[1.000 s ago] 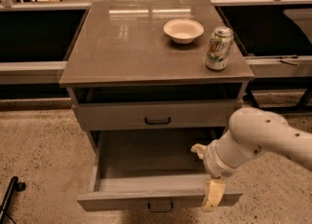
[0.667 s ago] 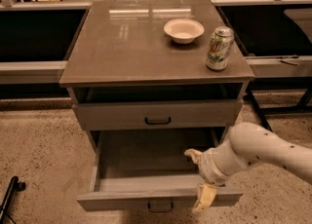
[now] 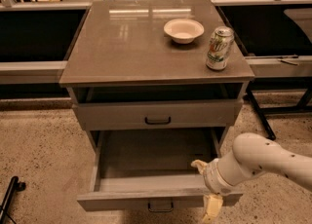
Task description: Close middle drawer
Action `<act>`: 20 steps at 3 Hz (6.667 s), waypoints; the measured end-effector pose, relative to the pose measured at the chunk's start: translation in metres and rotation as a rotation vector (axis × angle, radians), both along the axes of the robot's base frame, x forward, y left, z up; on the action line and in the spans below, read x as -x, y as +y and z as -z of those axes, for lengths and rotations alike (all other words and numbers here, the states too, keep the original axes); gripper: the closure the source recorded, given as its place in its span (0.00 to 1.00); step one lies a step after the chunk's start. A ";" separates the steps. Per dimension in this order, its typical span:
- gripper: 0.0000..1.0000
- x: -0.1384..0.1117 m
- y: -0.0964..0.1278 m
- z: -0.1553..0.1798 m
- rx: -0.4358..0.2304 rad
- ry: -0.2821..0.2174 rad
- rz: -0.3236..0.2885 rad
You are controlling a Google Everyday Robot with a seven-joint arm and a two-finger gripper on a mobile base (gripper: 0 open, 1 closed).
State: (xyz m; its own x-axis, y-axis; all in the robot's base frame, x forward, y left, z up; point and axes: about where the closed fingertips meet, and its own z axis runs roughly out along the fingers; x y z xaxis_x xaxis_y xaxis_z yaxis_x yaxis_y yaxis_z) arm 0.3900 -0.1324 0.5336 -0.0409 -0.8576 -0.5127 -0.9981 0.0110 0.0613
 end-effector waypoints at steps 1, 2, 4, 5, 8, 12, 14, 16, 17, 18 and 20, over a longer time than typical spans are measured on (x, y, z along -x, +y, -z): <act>0.25 0.014 -0.010 0.008 0.062 -0.027 0.035; 0.48 0.019 -0.010 0.027 0.062 -0.084 0.023; 0.95 0.019 -0.009 0.095 0.026 -0.111 -0.066; 0.91 0.018 -0.008 0.119 0.034 -0.117 -0.086; 0.14 0.010 -0.004 0.136 0.056 -0.138 -0.096; 0.40 -0.008 -0.001 0.140 0.076 -0.185 -0.134; 0.86 -0.064 -0.005 0.130 0.116 -0.322 -0.145; 1.00 -0.112 -0.006 0.131 0.094 -0.433 -0.056; 0.82 -0.132 -0.003 0.134 0.066 -0.448 -0.008; 0.51 -0.154 0.001 0.133 0.023 -0.460 0.020; 0.00 -0.172 0.002 0.137 -0.028 -0.446 -0.006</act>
Offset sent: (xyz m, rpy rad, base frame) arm -0.0234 -0.0103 -0.0520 -0.0532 -0.1687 0.0154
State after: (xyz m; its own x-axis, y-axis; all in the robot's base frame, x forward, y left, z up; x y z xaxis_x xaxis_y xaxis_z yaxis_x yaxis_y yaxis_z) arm 0.5617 -0.1300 0.3969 0.1940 -0.8425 -0.5025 -0.9271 0.0101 -0.3747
